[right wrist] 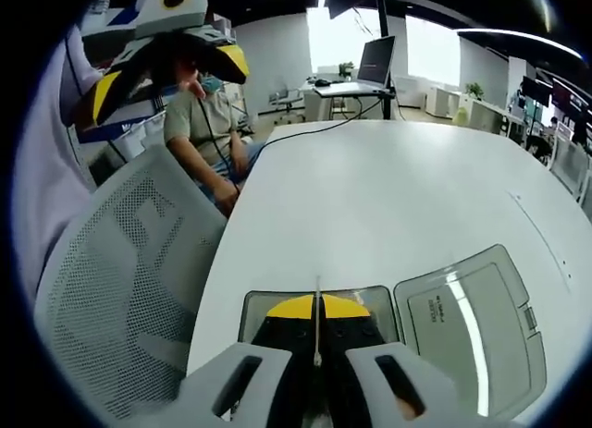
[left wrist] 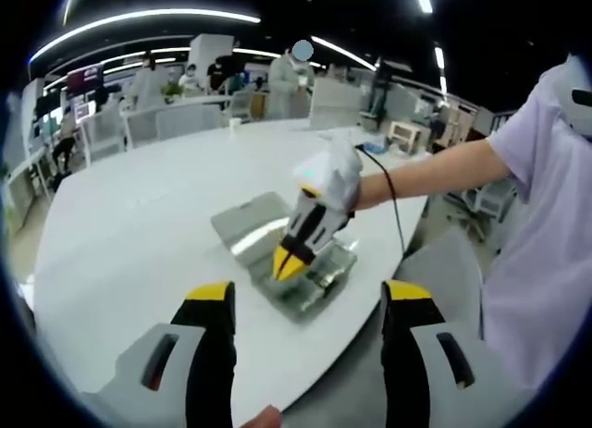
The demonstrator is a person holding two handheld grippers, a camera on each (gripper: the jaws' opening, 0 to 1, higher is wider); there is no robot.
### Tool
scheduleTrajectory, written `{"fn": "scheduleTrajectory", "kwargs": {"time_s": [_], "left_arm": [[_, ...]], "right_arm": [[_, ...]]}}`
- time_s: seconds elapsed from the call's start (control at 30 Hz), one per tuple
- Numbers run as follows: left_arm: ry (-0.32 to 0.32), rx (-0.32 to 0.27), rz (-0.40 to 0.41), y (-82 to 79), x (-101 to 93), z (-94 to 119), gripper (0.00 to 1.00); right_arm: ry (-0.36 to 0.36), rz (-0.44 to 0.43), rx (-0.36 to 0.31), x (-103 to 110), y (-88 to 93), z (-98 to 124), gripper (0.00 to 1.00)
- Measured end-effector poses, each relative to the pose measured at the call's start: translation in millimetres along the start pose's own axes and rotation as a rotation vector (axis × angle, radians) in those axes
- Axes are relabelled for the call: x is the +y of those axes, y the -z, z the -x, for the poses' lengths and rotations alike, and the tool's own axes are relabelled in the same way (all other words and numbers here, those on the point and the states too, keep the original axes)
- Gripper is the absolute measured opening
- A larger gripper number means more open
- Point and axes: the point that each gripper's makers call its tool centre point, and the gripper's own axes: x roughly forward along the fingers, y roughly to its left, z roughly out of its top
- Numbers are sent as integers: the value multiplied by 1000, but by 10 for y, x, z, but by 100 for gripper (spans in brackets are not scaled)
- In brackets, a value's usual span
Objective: Insert the divider into the dual guide fixture by aligning both edges with the guide slots and pushing it downward to the bottom, including one-sided entry, uneven engagement, binding, and posture correction.
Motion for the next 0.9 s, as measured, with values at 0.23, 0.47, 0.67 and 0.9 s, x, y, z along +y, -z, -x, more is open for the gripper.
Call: {"fn": "scheduleTrajectory", "kwargs": {"time_s": [0.23,0.47,0.67,0.9], "left_arm": [[1,0,-1,-1,4,-7,62],[-5,2,-1,-1,20,6,62],[-10,1,5,13,32,21,62],[-5,-2,5,5,22,8,62]], "right_arm": [[-4,13,-3,12,-8,4,0],[5,32,45,10,64,-97,0],[3,-3,24,-2,54,-49,0],[-6,6,65,1,114,-120,0]]}}
